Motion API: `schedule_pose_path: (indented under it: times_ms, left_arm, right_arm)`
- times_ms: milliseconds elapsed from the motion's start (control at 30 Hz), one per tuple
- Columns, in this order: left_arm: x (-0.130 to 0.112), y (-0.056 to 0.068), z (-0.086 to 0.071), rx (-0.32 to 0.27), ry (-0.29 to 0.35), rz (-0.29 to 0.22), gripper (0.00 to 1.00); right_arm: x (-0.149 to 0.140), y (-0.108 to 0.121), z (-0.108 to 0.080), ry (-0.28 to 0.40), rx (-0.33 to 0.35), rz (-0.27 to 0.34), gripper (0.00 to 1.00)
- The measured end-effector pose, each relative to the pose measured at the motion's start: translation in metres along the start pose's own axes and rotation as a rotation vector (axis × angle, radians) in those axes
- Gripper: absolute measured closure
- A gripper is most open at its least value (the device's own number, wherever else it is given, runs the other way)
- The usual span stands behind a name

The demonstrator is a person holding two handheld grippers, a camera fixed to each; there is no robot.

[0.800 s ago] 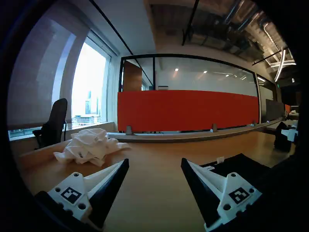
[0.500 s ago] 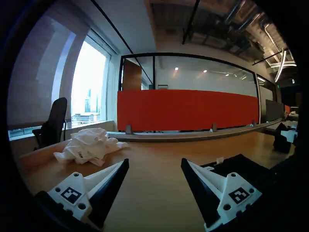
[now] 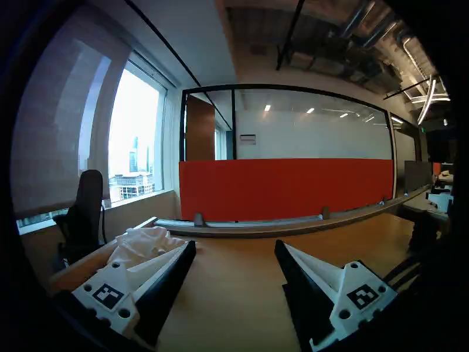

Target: Fold towel

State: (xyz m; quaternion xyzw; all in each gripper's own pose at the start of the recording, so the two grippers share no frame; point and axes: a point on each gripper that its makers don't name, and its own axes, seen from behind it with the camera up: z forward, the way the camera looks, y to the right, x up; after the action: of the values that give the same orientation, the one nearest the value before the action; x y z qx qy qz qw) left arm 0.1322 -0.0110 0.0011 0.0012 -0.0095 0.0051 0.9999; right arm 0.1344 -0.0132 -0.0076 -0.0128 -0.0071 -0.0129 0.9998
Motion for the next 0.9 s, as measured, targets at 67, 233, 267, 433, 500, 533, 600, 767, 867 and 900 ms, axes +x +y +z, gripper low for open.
schedule_pose_path:
  times_ms: [67,233,267,433,500,533,600,767,867,900]
  left_arm:
    - [0.018,-0.002,-0.001,0.004,-0.004,0.000,0.00]
    - [0.052,-0.003,-0.002,0.003,-0.011,0.000,0.00]
    - [0.057,-0.003,-0.002,0.003,-0.012,0.001,0.00]
    - [0.075,-0.001,0.000,0.000,-0.011,0.011,0.00]
    - [0.079,0.001,0.001,-0.005,-0.012,0.014,0.00]
    - [0.081,0.002,0.002,-0.008,-0.014,0.015,0.00]
    - [0.085,0.004,0.003,-0.015,-0.018,0.018,0.00]
    - [0.092,0.009,0.004,-0.033,-0.026,0.026,0.00]
    - [0.094,0.013,0.005,-0.060,-0.038,0.038,0.00]
    - [0.094,0.015,0.004,-0.072,-0.045,0.043,0.00]
  right_arm:
    - [0.019,-0.001,-0.001,0.001,0.000,-0.002,0.00]
    - [0.061,-0.002,0.000,0.006,-0.010,-0.002,0.00]
    - [0.067,-0.002,0.001,0.007,-0.011,-0.002,0.00]
    - [0.078,-0.002,0.004,0.000,-0.005,0.004,0.00]
    - [0.082,-0.003,0.005,-0.002,-0.002,0.007,0.00]
    - [0.084,-0.003,0.005,-0.002,-0.001,0.008,0.00]
    - [0.088,-0.003,0.005,-0.001,0.001,0.010,0.00]
    - [0.096,-0.005,0.005,-0.004,0.010,0.007,0.00]
    - [0.098,-0.009,0.005,-0.015,0.032,-0.007,0.00]
    - [0.099,-0.011,0.004,-0.018,0.043,-0.013,0.00]
